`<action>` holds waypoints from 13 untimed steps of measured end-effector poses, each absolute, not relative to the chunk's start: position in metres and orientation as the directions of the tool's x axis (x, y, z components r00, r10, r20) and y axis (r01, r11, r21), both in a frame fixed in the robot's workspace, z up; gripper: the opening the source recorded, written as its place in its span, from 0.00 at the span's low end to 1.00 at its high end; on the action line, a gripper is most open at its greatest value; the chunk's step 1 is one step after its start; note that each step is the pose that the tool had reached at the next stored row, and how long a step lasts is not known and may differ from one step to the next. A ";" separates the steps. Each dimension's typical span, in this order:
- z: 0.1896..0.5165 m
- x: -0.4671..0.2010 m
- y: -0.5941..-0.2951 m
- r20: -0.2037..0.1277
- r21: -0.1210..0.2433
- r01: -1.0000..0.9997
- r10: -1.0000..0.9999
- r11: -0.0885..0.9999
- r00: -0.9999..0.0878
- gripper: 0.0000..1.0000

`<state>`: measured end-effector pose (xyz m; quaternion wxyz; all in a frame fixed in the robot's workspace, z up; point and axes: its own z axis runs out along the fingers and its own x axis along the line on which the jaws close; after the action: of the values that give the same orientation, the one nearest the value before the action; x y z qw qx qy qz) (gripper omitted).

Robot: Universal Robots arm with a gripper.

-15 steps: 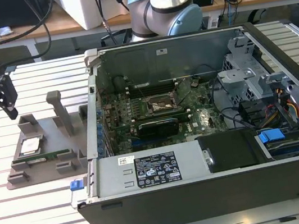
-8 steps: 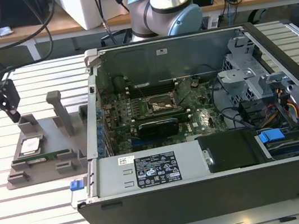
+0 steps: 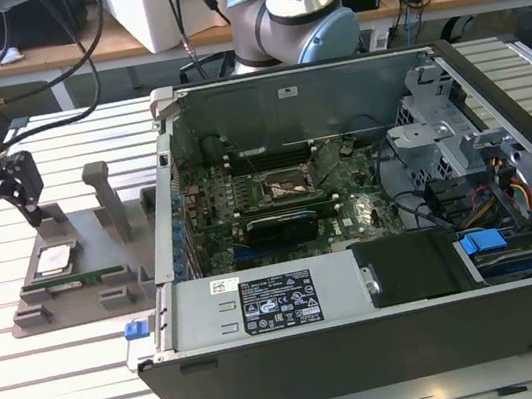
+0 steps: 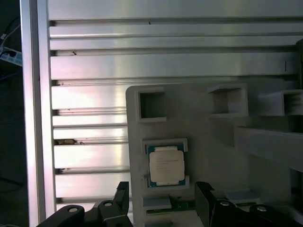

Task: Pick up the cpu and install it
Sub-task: 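Pick up the cpu and move it towards the insertion slot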

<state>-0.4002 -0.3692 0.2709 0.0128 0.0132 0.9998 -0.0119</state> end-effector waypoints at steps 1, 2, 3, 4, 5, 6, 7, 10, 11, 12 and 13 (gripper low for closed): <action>0.270 -0.400 -0.368 -0.026 -0.027 0.025 0.024 0.999 -0.999 0.66; 0.269 -0.399 -0.368 -0.026 -0.029 0.024 0.023 0.999 -0.999 0.66; 0.267 -0.398 -0.367 -0.026 -0.033 0.022 0.021 0.999 -0.999 0.66; 0.265 -0.398 -0.366 -0.026 -0.037 0.020 0.019 0.999 -0.999 0.66; 0.263 -0.397 -0.366 -0.026 -0.038 0.020 0.019 0.999 -0.999 0.66; 0.261 -0.397 -0.365 -0.026 -0.040 0.019 0.018 0.999 -0.999 0.66; 0.259 -0.396 -0.365 -0.026 -0.041 0.019 0.017 0.999 -1.000 0.66; 0.253 -0.396 -0.364 -0.026 -0.043 0.017 0.016 0.999 -1.000 0.66; 0.250 -0.395 -0.364 -0.026 -0.044 0.015 0.014 0.999 -1.000 0.66; 0.247 -0.395 -0.364 -0.026 -0.045 0.001 0.000 0.999 -1.000 0.66; 0.245 -0.395 -0.364 -0.026 -0.046 -0.022 -0.023 0.999 -0.999 0.66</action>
<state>-0.3950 -0.3637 0.2454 0.0134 -0.0114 0.9996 -0.0226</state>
